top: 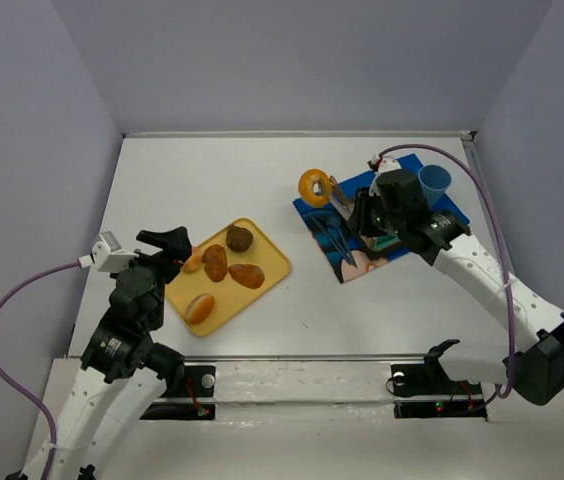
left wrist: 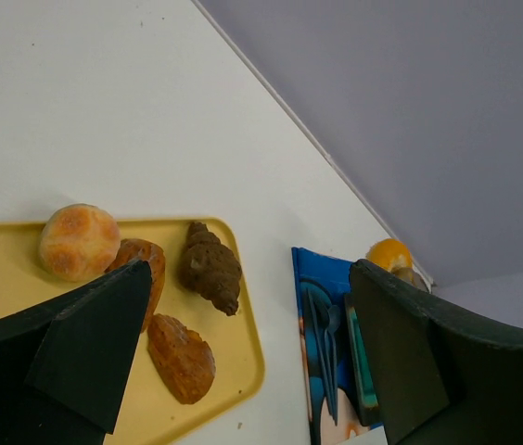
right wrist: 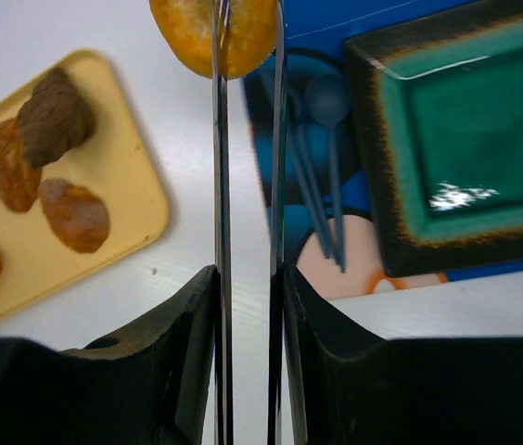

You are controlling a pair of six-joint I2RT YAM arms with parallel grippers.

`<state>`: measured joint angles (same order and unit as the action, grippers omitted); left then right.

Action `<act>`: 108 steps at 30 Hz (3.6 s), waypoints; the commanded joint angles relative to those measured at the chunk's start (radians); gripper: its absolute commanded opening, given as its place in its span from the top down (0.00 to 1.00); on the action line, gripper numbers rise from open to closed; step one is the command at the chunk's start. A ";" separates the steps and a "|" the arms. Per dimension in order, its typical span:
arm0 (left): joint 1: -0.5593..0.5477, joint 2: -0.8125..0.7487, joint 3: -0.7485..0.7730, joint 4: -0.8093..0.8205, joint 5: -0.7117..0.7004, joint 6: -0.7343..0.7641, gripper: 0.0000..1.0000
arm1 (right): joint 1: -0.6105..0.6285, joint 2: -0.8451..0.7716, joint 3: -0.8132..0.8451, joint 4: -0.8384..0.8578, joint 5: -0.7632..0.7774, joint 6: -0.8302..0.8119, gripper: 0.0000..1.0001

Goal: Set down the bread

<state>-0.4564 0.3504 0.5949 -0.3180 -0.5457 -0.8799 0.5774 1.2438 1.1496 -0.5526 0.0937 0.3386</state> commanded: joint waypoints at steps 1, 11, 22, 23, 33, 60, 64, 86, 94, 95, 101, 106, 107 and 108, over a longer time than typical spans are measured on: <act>-0.001 -0.005 -0.020 0.051 -0.010 0.009 0.01 | -0.119 -0.072 -0.002 -0.009 0.173 0.026 0.79; -0.001 -0.002 -0.021 0.051 -0.010 0.007 0.01 | -0.261 -0.104 -0.103 -0.093 0.163 0.086 0.77; -0.001 -0.002 -0.021 0.059 0.006 0.015 0.01 | -0.261 -0.118 -0.116 -0.161 0.207 0.111 0.52; -0.001 -0.004 -0.023 0.059 0.006 0.015 0.01 | -0.261 -0.118 -0.113 -0.168 0.210 0.112 0.51; -0.001 -0.013 -0.021 0.059 0.006 0.015 0.01 | -0.261 -0.161 -0.054 -0.179 0.210 0.091 0.49; -0.001 0.001 -0.012 0.033 -0.060 -0.005 0.01 | -0.019 1.038 0.995 0.304 -0.145 -0.240 0.44; -0.001 0.013 -0.009 0.027 -0.068 -0.005 0.01 | -0.010 1.244 1.231 0.223 -0.155 -0.272 0.40; -0.001 0.033 0.019 0.007 -0.060 -0.011 0.01 | 0.029 0.831 0.877 0.382 0.003 -0.263 0.00; -0.001 0.096 0.049 -0.021 -0.033 -0.014 0.01 | -0.010 0.282 0.215 0.505 0.210 -0.101 0.00; -0.001 0.111 0.052 -0.026 -0.030 -0.011 0.01 | -0.020 0.222 0.070 0.502 0.224 -0.073 0.00; -0.001 0.196 0.068 -0.007 0.003 0.001 0.01 | -0.030 -0.249 -0.330 0.405 0.368 0.086 0.00; -0.001 0.153 0.062 0.000 -0.031 0.004 0.01 | -0.030 -0.455 -0.438 0.321 0.333 0.071 0.00; -0.001 0.132 0.060 -0.001 -0.036 0.004 0.01 | -0.030 -0.502 -0.445 0.313 0.333 0.069 0.00; -0.001 0.121 0.057 0.000 -0.045 0.004 0.01 | -0.030 -0.521 -0.453 0.313 0.334 0.071 0.00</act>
<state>-0.4564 0.5236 0.6182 -0.3489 -0.5415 -0.8867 0.5442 0.8417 0.7082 -0.2382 0.4046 0.3862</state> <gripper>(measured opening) 0.990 0.995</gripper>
